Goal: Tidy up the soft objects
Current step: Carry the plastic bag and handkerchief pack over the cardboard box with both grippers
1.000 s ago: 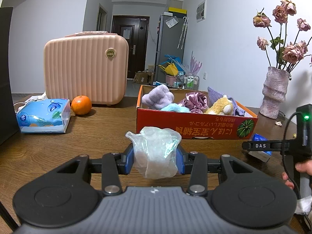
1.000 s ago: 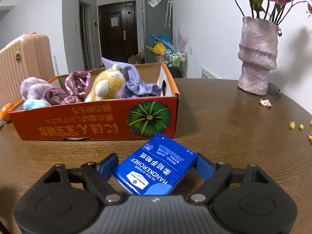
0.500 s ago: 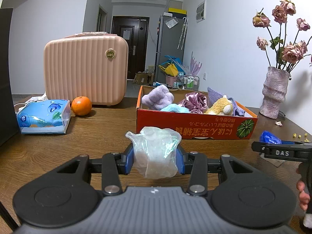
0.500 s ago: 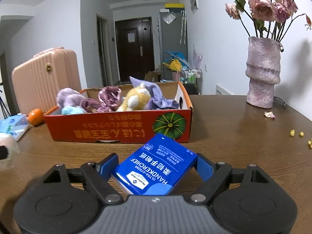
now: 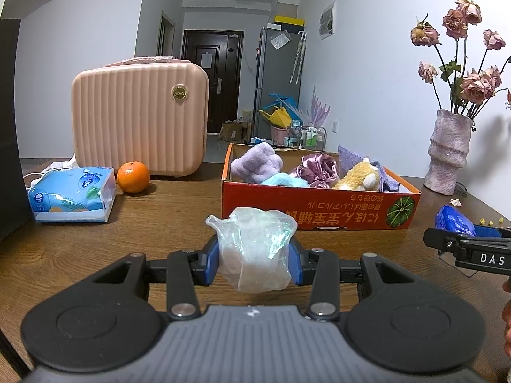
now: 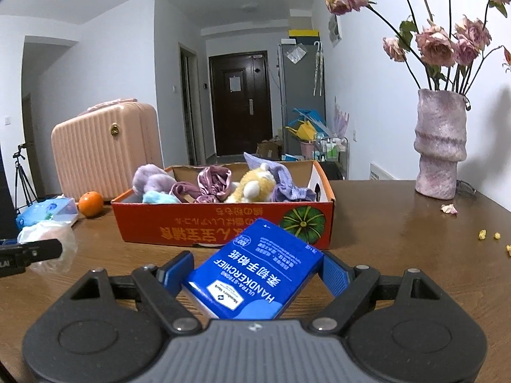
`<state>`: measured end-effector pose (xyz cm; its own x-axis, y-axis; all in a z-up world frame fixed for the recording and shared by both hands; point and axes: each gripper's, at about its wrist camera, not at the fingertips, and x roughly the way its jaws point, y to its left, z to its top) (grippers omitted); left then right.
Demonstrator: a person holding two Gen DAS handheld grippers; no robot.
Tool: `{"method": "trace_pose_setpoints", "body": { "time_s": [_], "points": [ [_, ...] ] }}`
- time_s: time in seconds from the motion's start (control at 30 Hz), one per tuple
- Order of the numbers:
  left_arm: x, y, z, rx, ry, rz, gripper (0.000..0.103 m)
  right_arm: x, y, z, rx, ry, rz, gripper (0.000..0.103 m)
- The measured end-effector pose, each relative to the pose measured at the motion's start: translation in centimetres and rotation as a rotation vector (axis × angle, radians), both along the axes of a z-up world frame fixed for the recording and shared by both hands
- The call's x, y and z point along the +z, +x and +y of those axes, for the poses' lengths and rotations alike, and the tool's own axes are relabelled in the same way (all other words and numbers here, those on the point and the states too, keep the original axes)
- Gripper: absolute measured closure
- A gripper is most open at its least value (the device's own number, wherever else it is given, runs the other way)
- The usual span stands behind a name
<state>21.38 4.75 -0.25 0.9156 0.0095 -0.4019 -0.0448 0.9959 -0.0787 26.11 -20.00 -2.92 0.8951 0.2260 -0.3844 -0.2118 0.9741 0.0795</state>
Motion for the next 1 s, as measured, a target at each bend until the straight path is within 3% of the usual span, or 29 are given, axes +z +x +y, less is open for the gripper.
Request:
{"method": "trace_pose_setpoints", "body": {
  "time_s": [0.43, 1.0],
  "points": [
    [0.4, 0.2, -1.0, -0.005, 0.013, -0.019, 0.060, 1.1, -0.1, 0.9, 0.020, 0.004, -0.056, 0.019],
    [2.3, 4.0, -2.3, 0.016, -0.020, -0.079, 0.060, 3.4, 3.0, 2.1, 0.028, 0.022, -0.178, 0.019]
  ]
}}
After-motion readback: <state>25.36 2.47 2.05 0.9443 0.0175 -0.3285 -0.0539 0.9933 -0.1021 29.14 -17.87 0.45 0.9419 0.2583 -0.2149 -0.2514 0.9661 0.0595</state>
